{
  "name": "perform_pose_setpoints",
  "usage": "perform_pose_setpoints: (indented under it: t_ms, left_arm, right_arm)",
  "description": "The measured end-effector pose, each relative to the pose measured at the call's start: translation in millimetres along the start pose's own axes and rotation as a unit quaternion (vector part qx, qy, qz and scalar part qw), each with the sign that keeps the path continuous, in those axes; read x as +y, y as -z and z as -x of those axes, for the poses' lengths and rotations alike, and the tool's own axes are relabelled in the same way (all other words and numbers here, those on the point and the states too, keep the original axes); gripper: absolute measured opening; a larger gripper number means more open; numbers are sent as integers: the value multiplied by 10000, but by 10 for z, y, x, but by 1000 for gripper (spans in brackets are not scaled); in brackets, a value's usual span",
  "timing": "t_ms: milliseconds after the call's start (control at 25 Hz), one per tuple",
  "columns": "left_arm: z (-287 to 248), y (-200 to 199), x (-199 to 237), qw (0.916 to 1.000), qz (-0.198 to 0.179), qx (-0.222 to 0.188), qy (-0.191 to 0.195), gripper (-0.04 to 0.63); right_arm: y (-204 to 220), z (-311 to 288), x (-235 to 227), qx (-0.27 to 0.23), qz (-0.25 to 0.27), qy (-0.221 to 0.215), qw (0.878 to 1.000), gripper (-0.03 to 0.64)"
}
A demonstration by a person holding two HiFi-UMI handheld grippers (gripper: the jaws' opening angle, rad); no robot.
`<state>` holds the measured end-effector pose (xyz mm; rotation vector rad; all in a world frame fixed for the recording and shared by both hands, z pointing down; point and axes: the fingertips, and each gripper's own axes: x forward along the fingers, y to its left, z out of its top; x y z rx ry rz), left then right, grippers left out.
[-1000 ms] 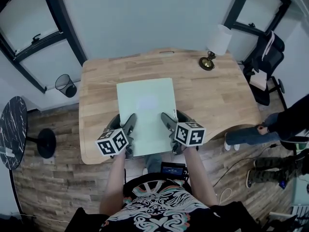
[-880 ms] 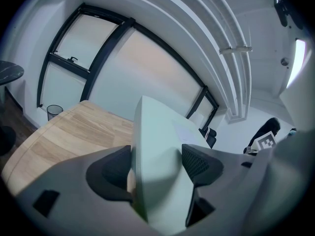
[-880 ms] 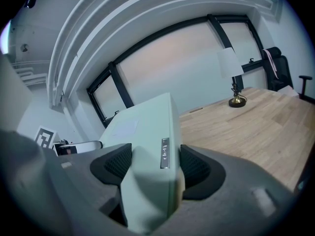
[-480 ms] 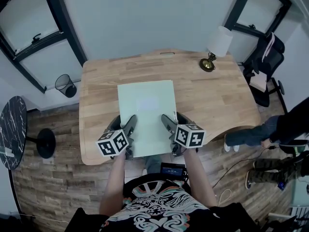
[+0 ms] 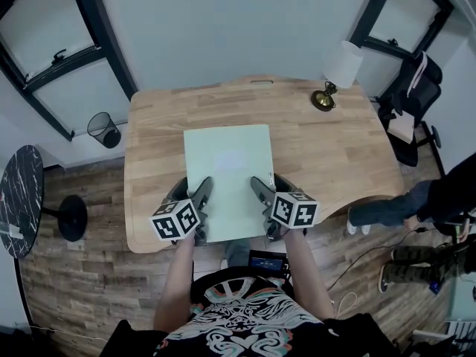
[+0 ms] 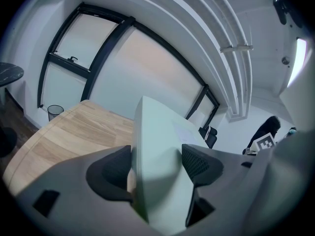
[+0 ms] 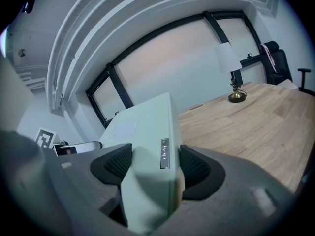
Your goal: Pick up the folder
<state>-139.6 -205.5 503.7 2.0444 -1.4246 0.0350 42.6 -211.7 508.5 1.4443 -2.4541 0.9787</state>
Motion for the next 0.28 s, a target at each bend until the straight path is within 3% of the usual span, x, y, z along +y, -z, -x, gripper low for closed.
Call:
perform_pose_setpoints:
  t_ms: [280]
  left_arm:
    - [-61,5,-25,10000,-7,36,-17,305]
  right_arm:
    - [-15,-9,-66,37,-31,14,10000,304]
